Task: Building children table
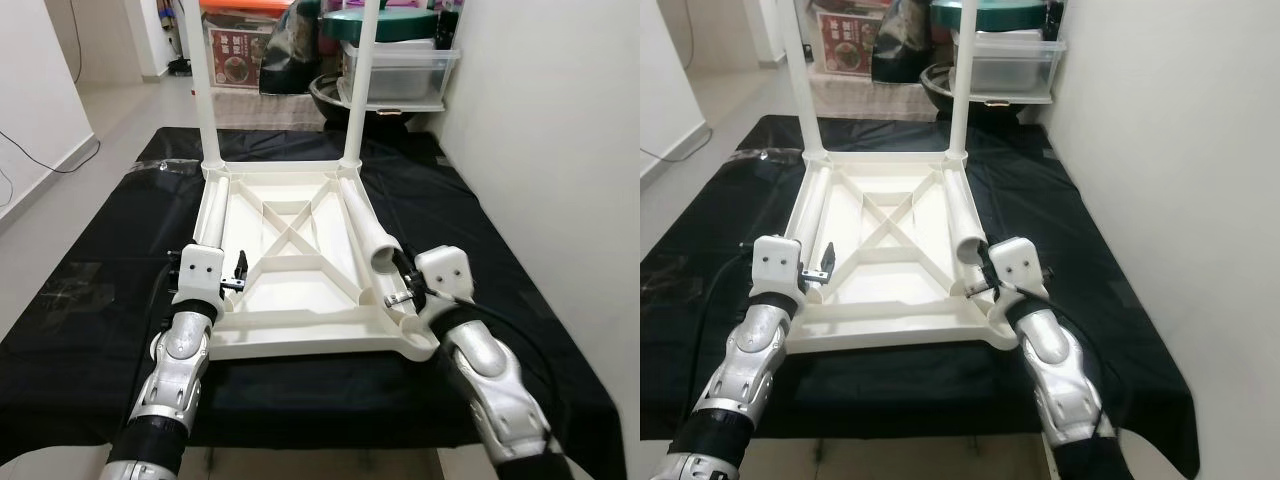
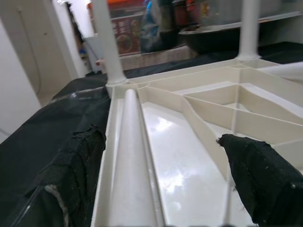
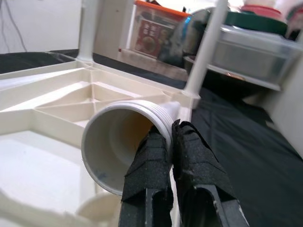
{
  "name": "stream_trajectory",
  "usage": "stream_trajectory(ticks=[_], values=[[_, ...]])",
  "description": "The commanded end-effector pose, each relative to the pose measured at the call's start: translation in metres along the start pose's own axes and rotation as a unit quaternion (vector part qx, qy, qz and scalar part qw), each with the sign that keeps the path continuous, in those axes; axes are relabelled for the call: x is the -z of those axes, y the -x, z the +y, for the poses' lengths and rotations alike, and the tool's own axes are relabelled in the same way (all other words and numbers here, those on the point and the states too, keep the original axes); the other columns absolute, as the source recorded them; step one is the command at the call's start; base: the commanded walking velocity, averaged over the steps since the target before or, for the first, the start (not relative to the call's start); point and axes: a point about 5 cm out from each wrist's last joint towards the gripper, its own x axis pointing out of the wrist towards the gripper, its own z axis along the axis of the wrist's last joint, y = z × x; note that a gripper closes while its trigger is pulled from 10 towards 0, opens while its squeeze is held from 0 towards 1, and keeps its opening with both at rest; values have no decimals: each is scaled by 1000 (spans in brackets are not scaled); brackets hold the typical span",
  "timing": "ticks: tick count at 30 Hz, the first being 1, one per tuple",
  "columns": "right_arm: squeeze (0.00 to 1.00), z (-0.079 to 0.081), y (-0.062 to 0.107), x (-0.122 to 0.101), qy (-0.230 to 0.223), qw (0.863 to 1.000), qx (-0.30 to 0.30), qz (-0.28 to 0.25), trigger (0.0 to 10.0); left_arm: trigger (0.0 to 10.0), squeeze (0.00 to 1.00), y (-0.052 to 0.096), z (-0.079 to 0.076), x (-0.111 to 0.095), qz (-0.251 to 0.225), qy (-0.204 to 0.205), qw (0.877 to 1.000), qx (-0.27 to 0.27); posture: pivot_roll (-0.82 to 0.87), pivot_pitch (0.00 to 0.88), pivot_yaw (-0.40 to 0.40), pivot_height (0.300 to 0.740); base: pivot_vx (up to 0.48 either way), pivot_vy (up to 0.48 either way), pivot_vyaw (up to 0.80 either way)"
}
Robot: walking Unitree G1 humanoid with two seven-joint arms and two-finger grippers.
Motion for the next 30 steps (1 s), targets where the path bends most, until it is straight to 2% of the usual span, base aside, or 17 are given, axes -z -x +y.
stream_trajectory(ticks=[1, 2, 5, 6, 9, 12, 14, 18, 19, 20, 25, 26, 27, 30], values=[[0, 3, 9, -7, -26, 999, -46, -13, 7373, 10000, 0, -2, -2, 2, 12, 16, 1000, 6, 34, 0, -33, 740, 0, 0, 0], [0, 0, 13, -5, -27, 998, -47, -6, 5608, 10000, 0, -3, -2, 2, 14, 21, 1000, 7, 28, 0, -29, 740, 0, 0, 0], [0, -2, 16, -3, -22, 999, -48, 1, 5569, 10000, 0, -4, -3, 2, 15, 23, 1000, 8, 28, 0, -29, 740, 0, 0, 0], [0, -4, 19, 2, -16, 999, -46, 19, 10000, 10000, 0, -5, -4, 2, 15, 24, 1000, 11, 25, 0, -27, 740, 0, 0, 0], [0, -2, 21, 8, -12, 998, -49, 38, 10000, 10000, 0, -5, -6, 2, 14, 24, 999, 16, 27, 0, -26, 740, 0, 0, 0], [0, 13, 27, 11, -44, 992, -104, 59, 10000, 10000, 0, -5, -5, 2, 15, 24, 999, 17, 30, 0, -29, 740, 0, 0, 0], [0, 16, 29, 12, -52, 989, -117, 67, 10000, 10000, 0, -5, -5, 3, 16, 24, 999, 17, 30, 0, -29, 740, 0, 0, 0], [0, 16, 31, 16, -60, 989, -111, 75, 10000, 10000, 0, -4, -5, 4, 18, 24, 999, 17, 30, 0, -29, 740, 0, 0, 0], [608, 17, 31, 15, -64, 989, -113, 73, 10000, 10000, 0, -4, -6, 4, 18, 24, 999, 18, 30, 0, -29, 740, 0, 0, 0], [1000, 18, 31, 15, -65, 989, -114, 73, 10000, 10000, 0, -4, -6, 5, 18, 24, 999, 18, 30, 0, -29, 740, 0, 0, 0], [1000, 21, 31, 17, -61, 987, -122, 79, 10000, 10000, 0, -3, -9, 6, 22, 26, 999, 28, 30, 0, -29, 740, 0, 0, 0], [729, 24, 31, 19, -49, 987, -126, 88, 10000, 10000, 0, -3, -10, 7, 25, 23, 999, 34, 35, 0, -35, 740, 0, 0, 0], [0, 27, 31, 23, -39, 985, -130, 102, 10000, 10000, 0, -2, -11, 8, 26, 21, 999, 38, 35, 0, -35, 740, 0, 0, 0], [0, 30, 31, 26, -31, 984, -129, 116, 10000, 10000, 0, -1, -11, 9, 28, 17, 999, 36, 34, 0, -36, 740, 0, 0, 0]])
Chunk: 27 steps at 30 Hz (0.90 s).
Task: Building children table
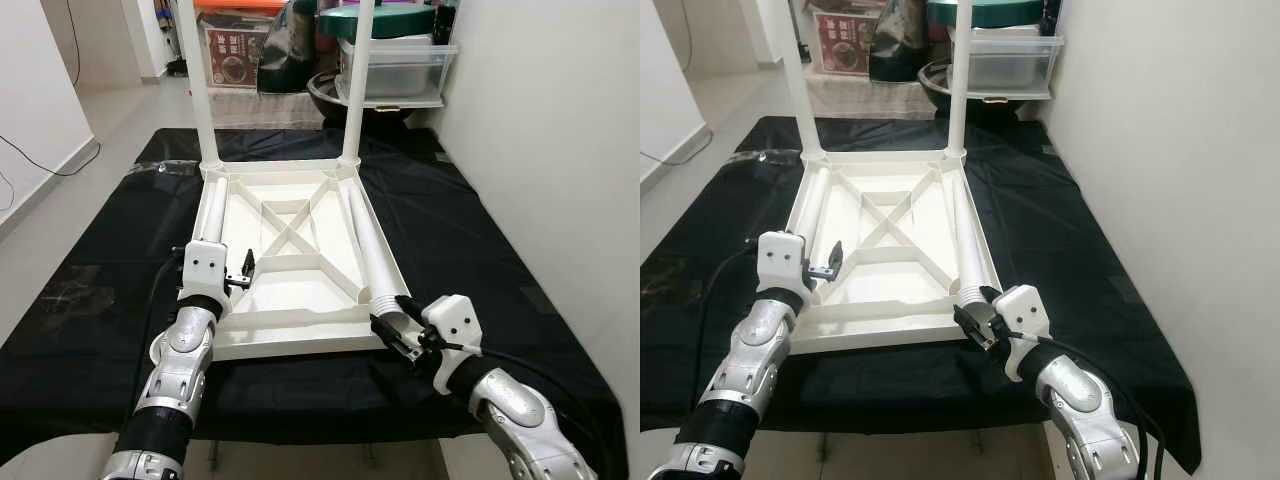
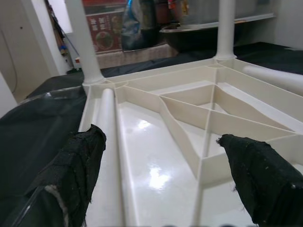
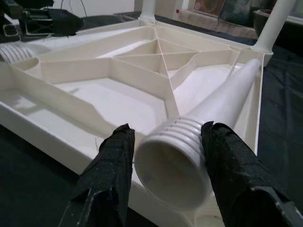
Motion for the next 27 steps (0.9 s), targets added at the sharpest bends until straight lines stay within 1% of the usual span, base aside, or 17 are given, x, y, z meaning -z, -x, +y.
stream_trajectory(ticks=[1, 9, 10, 15, 19, 20, 25, 27], values=[[0, 6, -1, 9, -4, 1000, -6, 31, 10000, 10000, 0, 3, -1, 9, 20, 0, 1000, 0, 36, 0, -38, 740, 0, 0, 0], [0, 7, -8, 9, 5, 999, 10, 40, 10000, 10000, 0, 3, 1, 9, 21, -2, 1000, -5, 41, 0, -43, 740, 0, 0, 0], [0, 8, -10, 10, 16, 999, 10, 43, 10000, 10000, 0, 4, 2, 9, 21, -3, 1000, -6, 42, 0, -44, 740, 0, 0, 0], [0, 8, -11, 10, 29, 998, 10, 46, 10000, 10000, 0, 4, 2, 10, 22, -3, 1000, -6, 43, 0, -46, 740, 0, 0, 0], [0, 5, -7, 9, 41, 998, -5, 45, 10000, 10000, 0, 5, 2, 11, 23, -3, 1000, -7, 43, 0, -46, 740, 0, 0, 0], [0, 1, -5, 10, 49, 998, -4, 51, 10000, 10000, 0, 5, 2, 11, 24, -3, 1000, -7, 36, 0, -43, 740, 0, 0, 0], [0, -9, -4, 12, 55, 996, 20, 62, 10000, 10000, 0, 4, 1, 12, 25, -2, 1000, -5, 33, 0, -45, 740, 0, 0, 0], [0, -10, -6, 11, 56, 996, 28, 62, 10000, 10000, 0, 4, 0, 11, 24, -2, 1000, -5, 35, 0, -46, 740, 0, 0, 0]])
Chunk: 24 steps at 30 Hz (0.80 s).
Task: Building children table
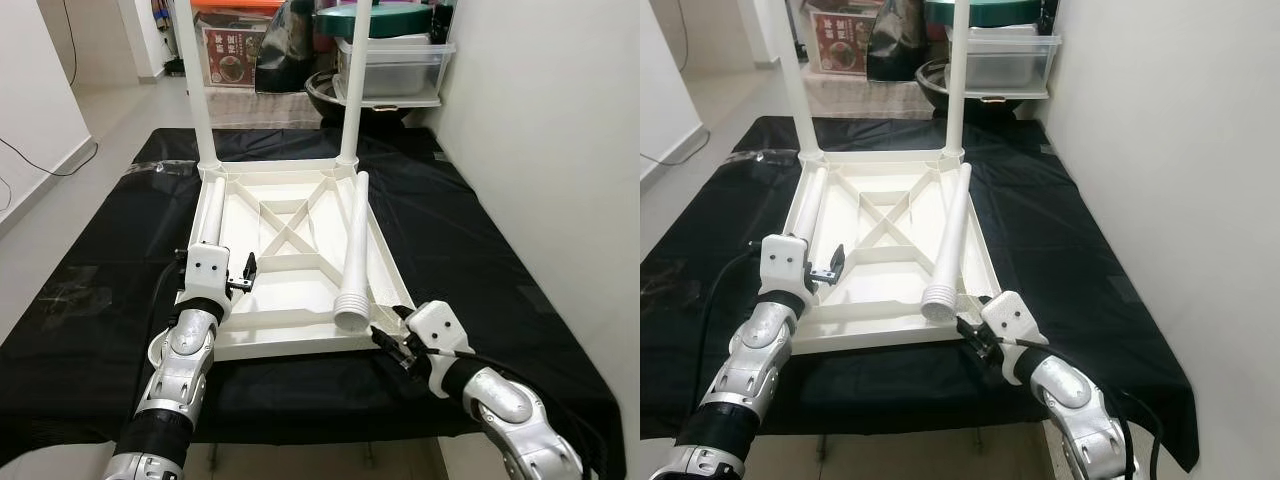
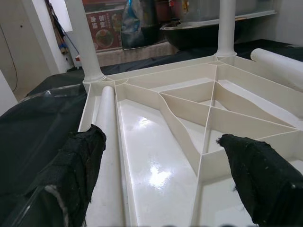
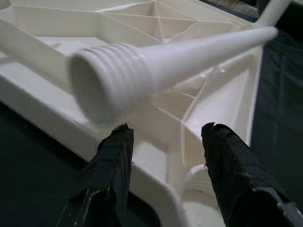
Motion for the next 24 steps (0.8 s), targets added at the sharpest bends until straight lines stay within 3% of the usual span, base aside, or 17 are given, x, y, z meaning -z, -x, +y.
stream_trajectory(ticks=[1, 5, 14, 15, 20, 24], values=[[0, -4, -1, 1, 0, 1000, 16, 6, 10000, 10000, 0, 3, 0, 10, 21, 0, 1000, -2, 37, 0, -47, 740, 0, 0, 0], [0, -4, -5, 0, -2, 1000, 27, 8, 10000, 10000, 0, 3, 0, 9, 21, 0, 1000, -3, 37, 0, -47, 740, 0, 0, 0], [0, 15, -13, -9, -47, 999, 5, -19, 10000, 10000, 0, 5, 2, 11, 25, -3, 1000, -5, 38, 0, -46, 740, 0, 0, 0], [0, 15, -13, -9, -47, 999, 5, -19, 10000, 10000, 0, 5, 2, 11, 25, -3, 1000, -5, 38, 0, -46, 740, 0, 0, 0], [0, 2, -29, -26, -136, 988, 51, -45, 10000, 10000, 0, 5, 8, 13, 31, -11, 999, -21, 48, 0, -52, 740, 0, 0, 0], [0, -3, -34, -31, -151, 985, 71, -50, 10000, 10000, 0, 5, 10, 13, 30, -12, 999, -25, 48, 0, -52, 740, 0, 0, 0]])
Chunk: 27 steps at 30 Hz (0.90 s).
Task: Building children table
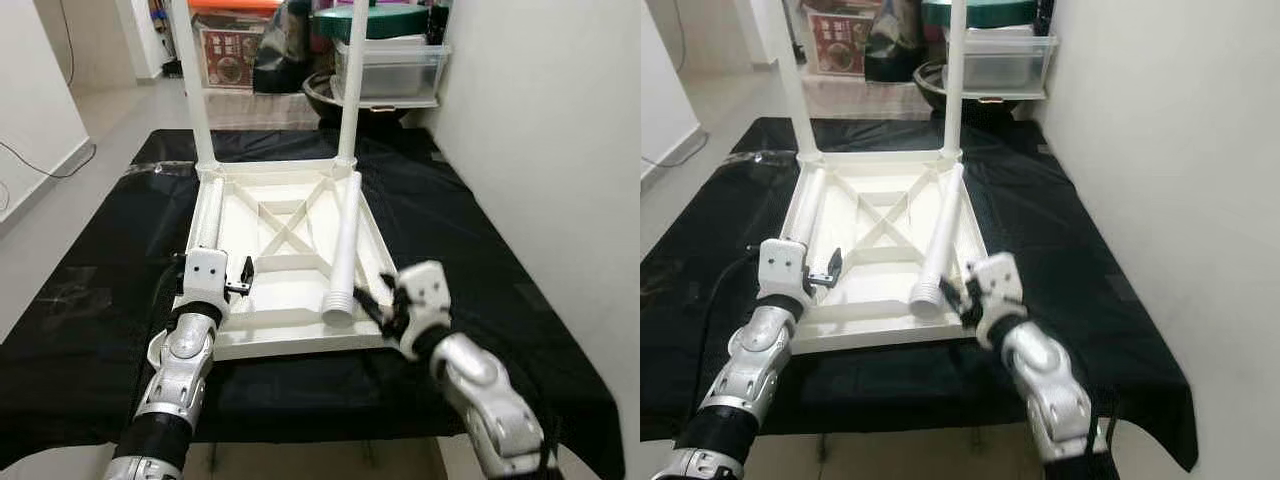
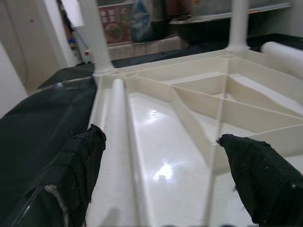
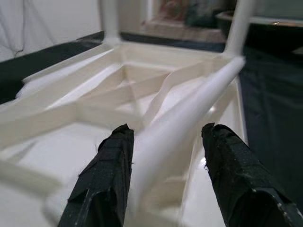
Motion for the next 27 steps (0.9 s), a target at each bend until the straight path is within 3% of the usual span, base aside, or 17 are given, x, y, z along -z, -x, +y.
stream_trajectory(ticks=[1, 4, 6, 9, 10, 18, 20, 27], values=[[0, -5, -1, 7, -31, 999, 26, 18, 10000, 10000, 0, 2, 5, 8, 20, -10, 1000, -8, 56, 0, -58, 740, 0, 0, 0], [0, -9, -6, 4, -52, 997, 51, 14, 10000, 10000, 0, 3, 6, 8, 21, -11, 1000, -10, 56, 0, -59, 740, 0, 0, 0], [0, -18, -15, -1, -102, 988, 117, 24, 10000, 10000, 0, 4, 7, 9, 23, -12, 1000, -13, 55, 0, -60, 740, 0, 0, 0], [0, -19, -18, -1, -116, 984, 134, 31, 10000, 10000, 0, 4, 7, 10, 23, -12, 1000, -13, 52, 0, -60, 740, 0, 0, 0], [1000, -19, -20, -2, -131, 980, 147, 34, 10000, 10000, 0, 4, 6, 10, 23, -12, 1000, -14, 54, 0, -62, 740, 0, 0, 0], [1000, 8, -29, -3, -174, 975, 124, 59, 10000, 10000, 0, 3, 8, 9, 24, -14, 999, -22, 53, 0, -69, 740, 0, 0, 0], [1000, 26, -33, -7, -208, 973, 78, 69, 10000, 10000, 0, 4, 8, 11, 26, -15, 999, -24, 52, 0, -71, 740, 0, 0, 0], [1000, 46, -35, -7, -238, 966, 15, 98, 10000, 10000, 0, 3, 5, 10, 26, -13, 999, -25, 53, 0, -75, 740, 0, 0, 0]])
